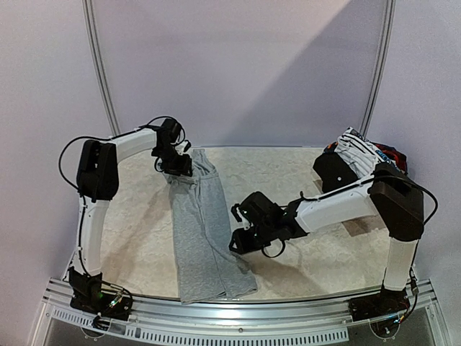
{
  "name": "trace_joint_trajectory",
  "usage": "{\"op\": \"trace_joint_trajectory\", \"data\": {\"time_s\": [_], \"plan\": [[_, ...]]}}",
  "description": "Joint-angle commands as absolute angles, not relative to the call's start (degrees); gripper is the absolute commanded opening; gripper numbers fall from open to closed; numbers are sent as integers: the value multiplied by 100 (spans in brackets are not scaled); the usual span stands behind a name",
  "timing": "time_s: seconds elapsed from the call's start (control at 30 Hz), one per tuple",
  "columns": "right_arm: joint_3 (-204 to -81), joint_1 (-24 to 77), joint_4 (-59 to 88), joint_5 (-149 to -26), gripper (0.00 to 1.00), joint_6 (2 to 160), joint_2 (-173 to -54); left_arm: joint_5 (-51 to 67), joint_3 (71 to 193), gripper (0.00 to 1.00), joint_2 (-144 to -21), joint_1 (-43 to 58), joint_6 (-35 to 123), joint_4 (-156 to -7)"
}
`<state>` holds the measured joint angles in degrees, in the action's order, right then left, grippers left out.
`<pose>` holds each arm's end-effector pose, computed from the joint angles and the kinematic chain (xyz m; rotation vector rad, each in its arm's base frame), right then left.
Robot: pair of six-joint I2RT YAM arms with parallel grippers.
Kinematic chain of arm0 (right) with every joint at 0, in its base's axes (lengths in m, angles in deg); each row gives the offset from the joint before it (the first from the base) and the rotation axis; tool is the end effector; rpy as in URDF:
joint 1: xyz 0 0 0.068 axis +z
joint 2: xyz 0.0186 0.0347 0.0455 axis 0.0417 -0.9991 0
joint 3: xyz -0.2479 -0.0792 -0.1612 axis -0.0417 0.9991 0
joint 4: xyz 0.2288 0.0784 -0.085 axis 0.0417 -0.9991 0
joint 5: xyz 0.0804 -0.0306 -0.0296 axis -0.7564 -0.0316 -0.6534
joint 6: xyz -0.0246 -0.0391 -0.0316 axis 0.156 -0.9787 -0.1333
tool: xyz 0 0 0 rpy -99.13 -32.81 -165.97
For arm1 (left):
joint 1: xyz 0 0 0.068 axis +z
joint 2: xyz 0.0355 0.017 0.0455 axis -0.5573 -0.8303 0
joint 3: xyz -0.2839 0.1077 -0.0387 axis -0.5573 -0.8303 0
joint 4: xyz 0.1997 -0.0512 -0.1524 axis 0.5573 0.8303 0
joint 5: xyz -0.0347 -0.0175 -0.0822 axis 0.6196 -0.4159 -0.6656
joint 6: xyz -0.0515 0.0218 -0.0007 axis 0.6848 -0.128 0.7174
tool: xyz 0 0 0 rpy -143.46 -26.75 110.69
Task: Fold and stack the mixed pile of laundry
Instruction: Rotate the rectangle-folded tank top at the center of the board.
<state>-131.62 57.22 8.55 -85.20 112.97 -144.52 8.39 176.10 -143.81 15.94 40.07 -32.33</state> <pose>0.2017 0.3509 0.1653 -0.5324 2.6415 0.7528 0.4981 -0.1665 0.1909 0.2888 2.7503 -0.3021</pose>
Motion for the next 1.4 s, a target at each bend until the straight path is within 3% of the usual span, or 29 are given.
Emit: {"op": "trace_joint_trajectory", "data": {"time_s": [0.0,0.1,0.2,0.33,0.6,0.77,1.1,1.27,1.37], "plan": [[-13238,5587,-84,-7708,39,11106,-14110,1877,16841,65,-13117,1692,4283,-3694],[-13097,5584,-114,-7765,42,10993,-13793,2197,15961,74,-12260,1642,4499,-3892],[-12876,5579,56,-8078,42,10859,-13526,2455,14859,77,-11206,1457,4757,-4190],[-12899,5581,268,-8448,41,10669,-13545,2777,13253,77,-10104,1042,5368,-4547],[-13404,5322,406,-8587,38,10530,-14209,3278,11574,72,-8469,-12,6164,-4486],[-13685,5245,518,-8872,36,10485,-14595,3112,11014,68,-7819,-733,6569,-4311],[-13945,5253,760,-9271,30,10522,-15207,3339,10603,63,-7733,-2258,7291,-4119],[-14083,5246,761,-9317,20,10547,-15401,3472,10561,61,-7861,-2803,7481,-4095],[-14092,5231,792,-9254,6,10566,-15455,3458,10442,59,-7884,-3089,7590,-4193]]}}
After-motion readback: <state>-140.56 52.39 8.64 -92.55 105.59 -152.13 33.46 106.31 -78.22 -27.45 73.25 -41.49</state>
